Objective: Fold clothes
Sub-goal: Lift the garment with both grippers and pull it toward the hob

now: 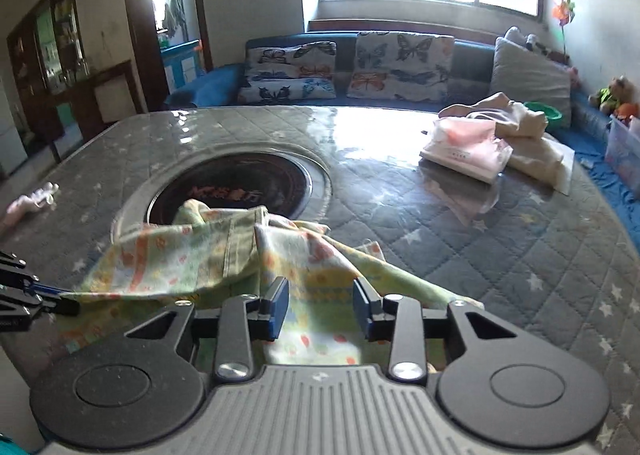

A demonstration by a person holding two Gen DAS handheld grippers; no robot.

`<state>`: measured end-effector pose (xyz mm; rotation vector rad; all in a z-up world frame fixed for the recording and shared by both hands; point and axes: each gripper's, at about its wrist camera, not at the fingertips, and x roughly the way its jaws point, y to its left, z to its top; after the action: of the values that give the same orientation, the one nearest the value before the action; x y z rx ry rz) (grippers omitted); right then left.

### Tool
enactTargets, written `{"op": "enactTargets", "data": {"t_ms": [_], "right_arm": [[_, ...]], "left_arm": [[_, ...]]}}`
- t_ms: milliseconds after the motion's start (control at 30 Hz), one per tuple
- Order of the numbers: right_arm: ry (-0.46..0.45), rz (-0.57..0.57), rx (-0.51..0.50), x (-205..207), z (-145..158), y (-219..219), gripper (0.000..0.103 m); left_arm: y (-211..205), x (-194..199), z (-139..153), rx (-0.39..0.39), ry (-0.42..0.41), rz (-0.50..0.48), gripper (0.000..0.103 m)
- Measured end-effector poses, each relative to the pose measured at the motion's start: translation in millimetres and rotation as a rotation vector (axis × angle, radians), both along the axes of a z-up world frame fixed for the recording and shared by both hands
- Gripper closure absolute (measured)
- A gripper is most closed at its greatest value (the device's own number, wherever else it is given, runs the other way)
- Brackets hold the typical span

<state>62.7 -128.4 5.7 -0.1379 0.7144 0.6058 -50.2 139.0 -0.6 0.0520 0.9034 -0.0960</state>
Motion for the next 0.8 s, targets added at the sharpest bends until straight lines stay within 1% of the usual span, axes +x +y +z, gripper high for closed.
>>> {"op": "enactTargets", "data": {"t_ms": [67,133,267,333,367,500,533,567,633,700,800], "right_arm": [[0.005,-0.003,0.012,3,5,-5,0.068],[-0.003,-0.019,0.005,9,8,-10,0.068],[-0.03,-0.055,-0.041,23,11,-19,0.068],[-0.03,-0.077,-0.064,36,7,-22,0.068],[-0.024,-0.092,-0.075,43,5,-25,0.068],[0.006,-0.144,-0.112,66,-8,-36,0.068],[0.02,-0.152,-0.117,71,-13,-39,0.068],[0.03,-0.157,-0.12,74,-17,-40,0.068],[0.049,-0.151,-0.125,78,-24,-41,0.068],[0.059,-0.136,-0.126,79,-29,-40,0.068],[0.064,-0.113,-0.131,83,-34,-33,0.068]], "left_arm": [[3,2,5,0.007,-0.009,-0.003,0.074],[5,4,11,0.017,-0.019,-0.019,0.069],[11,13,21,0.014,-0.022,-0.035,0.058],[14,17,26,0.015,-0.025,-0.035,0.056],[16,19,28,0.013,-0.026,-0.039,0.052],[22,25,35,-0.003,-0.022,-0.047,0.044],[23,25,36,-0.011,-0.018,-0.057,0.042],[23,24,36,-0.013,-0.012,-0.072,0.039],[22,22,35,-0.001,-0.002,-0.099,0.033],[22,20,34,0.02,0.007,-0.104,0.033],[28,17,38,0.014,0.009,-0.104,0.03]]}}
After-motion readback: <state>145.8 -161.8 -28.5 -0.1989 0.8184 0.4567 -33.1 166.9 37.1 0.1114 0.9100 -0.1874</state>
